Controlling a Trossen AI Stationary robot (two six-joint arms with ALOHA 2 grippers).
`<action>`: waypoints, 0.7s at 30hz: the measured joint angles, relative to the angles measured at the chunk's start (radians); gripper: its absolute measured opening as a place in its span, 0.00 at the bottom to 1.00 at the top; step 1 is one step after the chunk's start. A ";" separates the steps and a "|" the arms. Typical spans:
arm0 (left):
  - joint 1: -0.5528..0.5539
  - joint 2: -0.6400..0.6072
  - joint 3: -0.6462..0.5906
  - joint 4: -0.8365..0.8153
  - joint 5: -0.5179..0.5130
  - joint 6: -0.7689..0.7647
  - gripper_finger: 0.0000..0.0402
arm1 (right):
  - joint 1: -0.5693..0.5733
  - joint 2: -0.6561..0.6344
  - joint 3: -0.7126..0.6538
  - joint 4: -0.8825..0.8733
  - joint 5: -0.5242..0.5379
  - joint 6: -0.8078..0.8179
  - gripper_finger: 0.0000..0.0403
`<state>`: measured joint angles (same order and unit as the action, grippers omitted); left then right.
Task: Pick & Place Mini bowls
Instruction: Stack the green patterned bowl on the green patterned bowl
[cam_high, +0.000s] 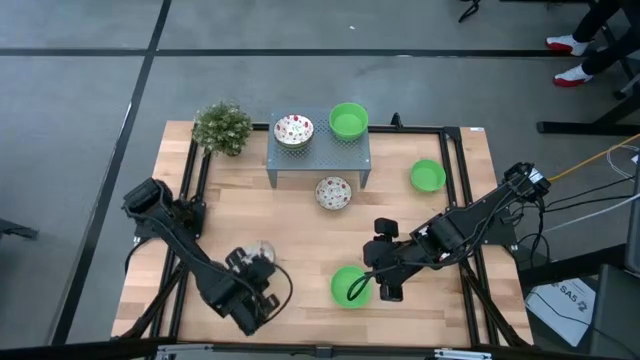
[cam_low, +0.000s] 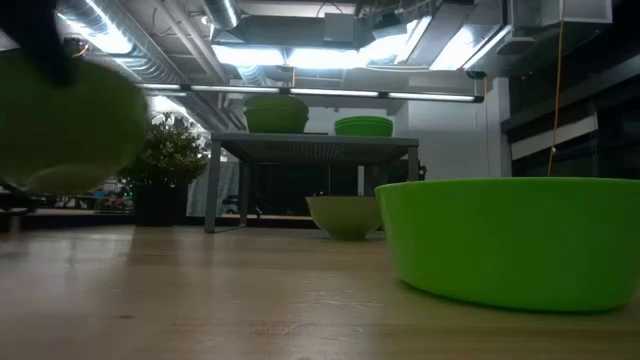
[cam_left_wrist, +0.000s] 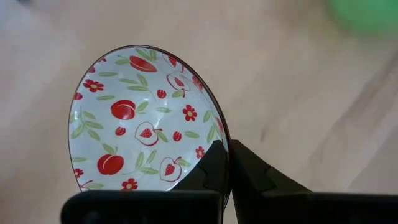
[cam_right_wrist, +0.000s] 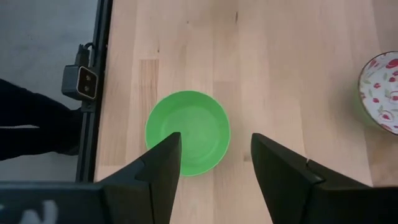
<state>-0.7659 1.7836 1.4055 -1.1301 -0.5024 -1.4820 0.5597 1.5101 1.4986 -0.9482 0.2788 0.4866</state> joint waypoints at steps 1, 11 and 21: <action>0.009 -0.013 0.000 0.000 -0.035 0.001 0.01 | 0.000 0.000 0.000 0.000 0.010 0.000 0.48; 0.121 -0.207 0.000 0.005 -0.321 0.130 0.01 | 0.000 0.000 0.000 -0.024 0.044 -0.022 0.48; 0.266 -0.375 0.001 0.172 -0.427 0.495 0.01 | -0.031 0.000 0.000 -0.024 0.045 -0.077 0.48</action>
<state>-0.4996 1.4089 1.4067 -0.9577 -0.9298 -0.9870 0.5285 1.5101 1.4986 -0.9718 0.3242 0.4095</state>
